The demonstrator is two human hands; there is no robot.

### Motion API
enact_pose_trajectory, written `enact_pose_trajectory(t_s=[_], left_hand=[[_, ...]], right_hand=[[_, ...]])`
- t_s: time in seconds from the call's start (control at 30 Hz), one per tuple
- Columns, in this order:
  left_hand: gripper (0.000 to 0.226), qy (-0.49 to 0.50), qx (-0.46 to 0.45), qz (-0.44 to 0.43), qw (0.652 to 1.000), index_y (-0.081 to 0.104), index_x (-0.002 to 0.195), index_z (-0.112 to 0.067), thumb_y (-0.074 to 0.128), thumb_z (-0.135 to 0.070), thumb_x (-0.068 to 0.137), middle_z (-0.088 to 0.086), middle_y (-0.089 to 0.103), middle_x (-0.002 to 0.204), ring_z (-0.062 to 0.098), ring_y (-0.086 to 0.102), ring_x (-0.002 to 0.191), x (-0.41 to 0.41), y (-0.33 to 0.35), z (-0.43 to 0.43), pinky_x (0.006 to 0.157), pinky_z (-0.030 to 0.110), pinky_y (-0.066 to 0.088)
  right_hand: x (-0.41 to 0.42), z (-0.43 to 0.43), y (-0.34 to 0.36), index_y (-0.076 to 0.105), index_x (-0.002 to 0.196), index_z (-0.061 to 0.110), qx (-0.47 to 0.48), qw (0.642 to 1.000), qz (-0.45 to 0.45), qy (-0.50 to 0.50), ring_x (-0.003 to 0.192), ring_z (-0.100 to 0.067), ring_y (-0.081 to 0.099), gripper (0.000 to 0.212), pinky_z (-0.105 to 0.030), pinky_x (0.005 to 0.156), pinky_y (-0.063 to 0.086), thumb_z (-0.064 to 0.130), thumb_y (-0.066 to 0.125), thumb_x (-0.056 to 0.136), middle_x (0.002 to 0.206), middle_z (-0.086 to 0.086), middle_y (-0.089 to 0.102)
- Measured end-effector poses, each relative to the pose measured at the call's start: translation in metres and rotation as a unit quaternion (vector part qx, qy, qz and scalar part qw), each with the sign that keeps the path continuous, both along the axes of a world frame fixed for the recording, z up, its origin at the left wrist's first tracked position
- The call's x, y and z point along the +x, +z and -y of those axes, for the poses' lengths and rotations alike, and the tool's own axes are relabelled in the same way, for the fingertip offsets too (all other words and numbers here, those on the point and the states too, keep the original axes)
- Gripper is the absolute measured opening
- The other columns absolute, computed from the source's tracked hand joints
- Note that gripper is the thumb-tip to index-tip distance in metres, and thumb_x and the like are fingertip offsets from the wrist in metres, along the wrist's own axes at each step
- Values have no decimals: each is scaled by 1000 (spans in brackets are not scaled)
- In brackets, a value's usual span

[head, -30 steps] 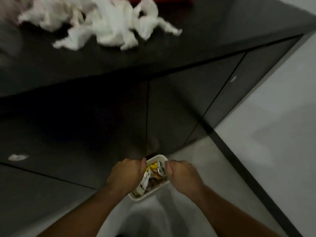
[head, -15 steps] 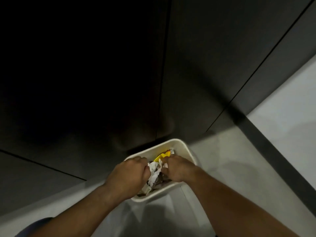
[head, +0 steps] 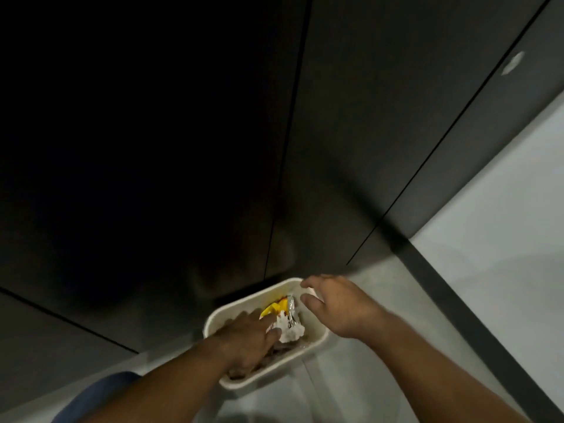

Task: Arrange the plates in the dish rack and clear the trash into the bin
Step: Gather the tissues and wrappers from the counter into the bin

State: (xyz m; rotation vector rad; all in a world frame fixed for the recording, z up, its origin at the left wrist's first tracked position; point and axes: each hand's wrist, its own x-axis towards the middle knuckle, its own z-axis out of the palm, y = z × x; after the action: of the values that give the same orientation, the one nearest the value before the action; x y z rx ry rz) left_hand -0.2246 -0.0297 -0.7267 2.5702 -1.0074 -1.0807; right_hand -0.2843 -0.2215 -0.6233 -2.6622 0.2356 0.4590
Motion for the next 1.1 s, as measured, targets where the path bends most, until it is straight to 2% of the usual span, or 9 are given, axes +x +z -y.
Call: enact_pose_trajectory(t_s=[0.1,0.23,0.33,0.43,0.6,0.8,0.97,1.1], left_hand=[[51,6,-84,56,995,54,123,-34,23,-63,94,-3,58,126,19,55,113,14,87,-1,93,36,45],[49,-15,-142,107,984,61,103,-30,26,-63,93,-10,60,98,9,58,89,20,241,-10,81,36,50],[45,-27,-182,134,974,60,98,-32,28,-62,94,-14,56,90,2,55,80,18,360,-18,76,33,51],[46,-35,-225,179,957,61,94,-27,30,-61,94,-12,57,89,5,56,81,16,471,-28,75,33,50],[50,-12,-270,218,938,61,93,-30,27,-66,88,-15,57,86,0,53,77,15,613,-43,72,28,48],[37,9,-278,270,922,59,86,-30,36,-58,90,-14,56,81,4,54,76,26,667,-51,72,34,49],[26,28,-267,278,922,61,91,-30,44,-50,92,-13,57,86,4,54,79,21,657,-45,73,34,51],[21,58,-267,291,917,60,90,-32,47,-48,92,-16,55,85,2,53,80,28,659,-34,73,28,48]], right_hand=[[2,0,62,60,125,29,4,1000,9,6,110,-15,56,32,-34,93,48,43,48,99,123,4,60],[8,-3,180,65,109,28,11,998,69,4,94,-11,60,22,-38,85,52,39,49,98,104,8,65],[17,-3,286,64,97,32,13,991,131,-1,82,-4,59,14,-36,77,54,40,52,96,90,14,62],[23,-8,387,61,90,37,22,987,156,4,78,-1,59,8,-34,73,55,41,55,94,85,15,62],[25,-25,523,64,96,32,28,985,169,14,81,-2,60,8,-34,76,55,34,57,96,89,14,63],[20,-26,574,64,102,28,5,982,186,-30,86,-8,62,13,-35,80,55,36,62,93,96,11,63],[16,-21,544,63,106,30,-13,989,143,-37,86,-6,58,20,-30,79,53,41,63,91,99,11,59],[43,-11,525,63,110,28,-12,989,147,-27,86,-3,52,27,-24,74,44,46,62,91,105,9,55]])
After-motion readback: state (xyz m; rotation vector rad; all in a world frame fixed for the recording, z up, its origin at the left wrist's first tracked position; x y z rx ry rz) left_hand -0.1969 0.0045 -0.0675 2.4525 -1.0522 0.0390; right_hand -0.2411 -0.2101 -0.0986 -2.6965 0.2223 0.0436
